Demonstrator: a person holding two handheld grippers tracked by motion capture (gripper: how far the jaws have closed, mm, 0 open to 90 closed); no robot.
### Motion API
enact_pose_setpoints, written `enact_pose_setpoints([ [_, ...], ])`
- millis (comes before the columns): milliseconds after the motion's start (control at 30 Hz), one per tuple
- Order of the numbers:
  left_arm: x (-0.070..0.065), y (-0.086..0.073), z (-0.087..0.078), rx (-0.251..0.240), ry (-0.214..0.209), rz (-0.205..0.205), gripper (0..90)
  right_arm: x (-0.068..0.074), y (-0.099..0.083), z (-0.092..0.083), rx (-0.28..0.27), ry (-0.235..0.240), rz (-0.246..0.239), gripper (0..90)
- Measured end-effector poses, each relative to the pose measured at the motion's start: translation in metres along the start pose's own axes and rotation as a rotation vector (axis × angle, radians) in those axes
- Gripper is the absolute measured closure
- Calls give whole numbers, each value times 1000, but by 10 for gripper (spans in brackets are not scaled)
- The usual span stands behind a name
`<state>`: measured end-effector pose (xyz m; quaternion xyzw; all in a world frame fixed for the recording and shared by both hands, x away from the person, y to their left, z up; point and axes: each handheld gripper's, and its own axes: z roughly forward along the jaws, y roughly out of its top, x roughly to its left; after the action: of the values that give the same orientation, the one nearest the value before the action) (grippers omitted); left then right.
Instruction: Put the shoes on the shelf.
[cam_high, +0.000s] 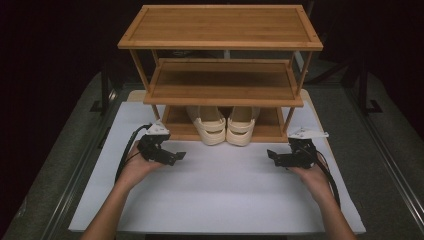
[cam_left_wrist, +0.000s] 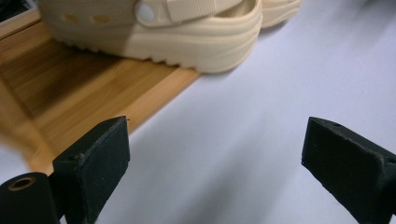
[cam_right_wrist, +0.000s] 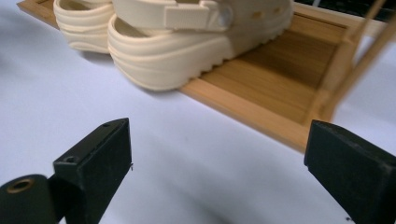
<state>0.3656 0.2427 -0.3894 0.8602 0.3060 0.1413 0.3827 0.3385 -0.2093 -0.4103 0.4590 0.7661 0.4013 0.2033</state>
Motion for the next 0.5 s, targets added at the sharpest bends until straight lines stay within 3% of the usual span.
enact_pose_setpoints([
  [267, 1, -31, -26, 16, 41, -17, 76, -4, -20, -24, -1, -22, 16, 71],
  [500, 3, -71, -50, 41, 83, -67, 76, -10, -44, -47, 13, -48, 44, 71],
])
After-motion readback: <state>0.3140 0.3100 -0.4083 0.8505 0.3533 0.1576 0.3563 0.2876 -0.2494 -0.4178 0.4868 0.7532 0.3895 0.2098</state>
